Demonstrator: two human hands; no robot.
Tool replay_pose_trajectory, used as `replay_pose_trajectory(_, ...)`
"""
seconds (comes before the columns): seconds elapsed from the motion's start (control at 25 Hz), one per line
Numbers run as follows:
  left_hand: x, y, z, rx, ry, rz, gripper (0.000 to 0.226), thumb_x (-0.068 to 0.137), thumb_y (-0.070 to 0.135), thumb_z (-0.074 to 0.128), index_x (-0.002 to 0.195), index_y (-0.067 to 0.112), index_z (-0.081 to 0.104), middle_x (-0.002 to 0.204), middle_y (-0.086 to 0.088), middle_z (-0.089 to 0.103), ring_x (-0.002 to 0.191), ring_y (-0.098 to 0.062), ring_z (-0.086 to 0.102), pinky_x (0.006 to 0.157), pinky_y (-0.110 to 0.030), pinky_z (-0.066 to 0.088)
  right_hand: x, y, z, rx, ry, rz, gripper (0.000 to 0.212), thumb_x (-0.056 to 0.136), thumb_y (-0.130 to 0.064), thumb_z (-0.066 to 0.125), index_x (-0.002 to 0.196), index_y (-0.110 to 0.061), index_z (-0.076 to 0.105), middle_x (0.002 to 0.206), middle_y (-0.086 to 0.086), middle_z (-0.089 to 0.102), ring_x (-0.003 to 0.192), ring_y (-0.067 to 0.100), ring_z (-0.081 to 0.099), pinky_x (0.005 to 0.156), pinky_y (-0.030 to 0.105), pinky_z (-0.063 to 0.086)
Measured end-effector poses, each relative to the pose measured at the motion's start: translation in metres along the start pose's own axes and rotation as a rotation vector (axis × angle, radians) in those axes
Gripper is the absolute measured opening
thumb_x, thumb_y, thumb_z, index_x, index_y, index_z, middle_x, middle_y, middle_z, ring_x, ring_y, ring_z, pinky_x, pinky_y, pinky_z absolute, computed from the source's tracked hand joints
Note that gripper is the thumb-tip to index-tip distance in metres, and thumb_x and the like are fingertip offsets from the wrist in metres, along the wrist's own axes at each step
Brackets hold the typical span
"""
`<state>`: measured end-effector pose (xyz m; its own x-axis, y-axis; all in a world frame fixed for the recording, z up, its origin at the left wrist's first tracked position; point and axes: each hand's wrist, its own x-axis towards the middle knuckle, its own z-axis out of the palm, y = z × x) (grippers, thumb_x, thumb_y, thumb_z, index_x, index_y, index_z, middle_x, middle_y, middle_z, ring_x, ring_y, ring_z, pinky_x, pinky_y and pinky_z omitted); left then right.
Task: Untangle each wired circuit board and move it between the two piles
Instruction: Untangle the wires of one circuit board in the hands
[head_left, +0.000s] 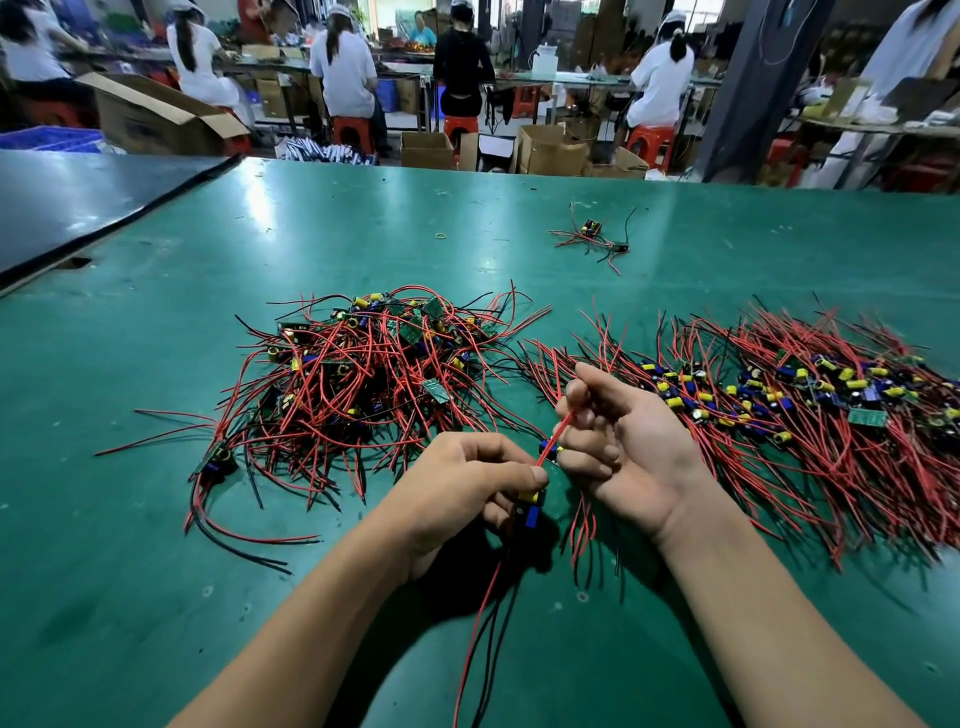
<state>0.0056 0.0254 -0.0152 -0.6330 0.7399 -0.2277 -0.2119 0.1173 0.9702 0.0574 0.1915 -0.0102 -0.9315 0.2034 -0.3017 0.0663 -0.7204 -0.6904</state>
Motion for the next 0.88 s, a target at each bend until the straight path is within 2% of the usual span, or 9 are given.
replay_pose_trajectory(0.12, 0.000, 0.000, -0.002, -0.015, 0.004, 0.001, 0.005, 0.083, 0.002, 0.071, 0.079, 0.004, 0.068, 0.061, -0.003, 0.058, 0.049, -0.010, 0.049, 0.047, -0.016, 0.041, 0.001, 0.005, -0.001, -0.331, 0.019, -0.180, 0.032, 0.087, -0.042, 0.065, 0.076, -0.015, 0.077, 0.060, -0.006, 0.036, 0.039, 0.004, 0.023, 0.034, 0.016, 0.018)
replay_pose_trajectory(0.24, -0.003, 0.002, -0.005, -0.034, -0.072, -0.001, 0.006, 0.082, 0.002, 0.070, 0.077, 0.004, 0.069, 0.062, -0.004, 0.058, 0.050, -0.009, 0.049, 0.047, -0.015, 0.041, 0.001, 0.010, -0.007, -0.593, -0.091, -0.253, 0.036, 0.077, -0.046, 0.075, 0.099, -0.018, 0.078, 0.057, -0.003, 0.032, 0.042, 0.007, 0.021, 0.038, 0.018, 0.020)
replay_pose_trajectory(0.36, -0.006, 0.004, -0.007, -0.019, -0.160, 0.005, 0.012, 0.082, 0.002, 0.069, 0.071, 0.007, 0.068, 0.062, -0.004, 0.058, 0.052, -0.009, 0.049, 0.050, -0.016, 0.040, -0.002, 0.010, -0.012, -0.791, -0.048, -0.358, 0.039, 0.084, -0.052, 0.069, 0.102, -0.018, 0.079, 0.046, -0.005, 0.035, 0.039, 0.007, 0.025, 0.039, 0.013, 0.027)
replay_pose_trajectory(0.48, -0.007, 0.005, -0.009, -0.044, -0.158, 0.012, 0.011, 0.078, 0.003, 0.072, 0.069, 0.008, 0.068, 0.064, -0.007, 0.056, 0.055, -0.012, 0.046, 0.050, -0.016, 0.036, -0.003, 0.005, -0.016, -0.997, 0.070, -0.494, 0.046, 0.090, -0.055, 0.057, 0.100, -0.015, 0.077, 0.043, -0.022, 0.049, 0.042, -0.006, 0.048, 0.047, 0.007, 0.035)
replay_pose_trajectory(0.68, -0.006, 0.006, -0.011, -0.032, -0.141, 0.002, 0.013, 0.081, 0.001, 0.068, 0.070, 0.007, 0.068, 0.063, -0.008, 0.052, 0.054, -0.012, 0.044, 0.050, -0.016, 0.035, 0.000, -0.002, -0.026, -1.101, 0.270, -0.683, 0.045, 0.096, -0.055, 0.050, 0.093, -0.020, 0.077, 0.042, -0.022, 0.043, 0.044, -0.003, 0.044, 0.051, 0.009, 0.033)
replay_pose_trajectory(0.8, -0.002, 0.004, -0.010, -0.020, -0.078, -0.005, 0.015, 0.084, -0.001, 0.066, 0.070, 0.005, 0.069, 0.060, -0.005, 0.053, 0.049, -0.008, 0.043, 0.046, -0.014, 0.034, 0.006, 0.002, -0.029, -1.107, 0.306, -0.647, 0.055, 0.095, -0.066, 0.044, 0.090, -0.022, 0.077, 0.051, -0.006, 0.034, 0.045, 0.005, 0.032, 0.050, 0.020, 0.027)
replay_pose_trajectory(0.88, 0.000, 0.002, -0.010, -0.059, 0.009, 0.013, 0.012, 0.084, 0.001, 0.067, 0.073, 0.004, 0.070, 0.060, -0.004, 0.055, 0.045, -0.006, 0.045, 0.043, -0.013, 0.035, 0.006, 0.001, -0.026, -1.020, 0.310, -0.566, 0.073, 0.083, -0.083, 0.044, 0.083, -0.016, 0.072, 0.060, 0.007, 0.032, 0.051, 0.014, 0.031, 0.055, 0.028, 0.026)
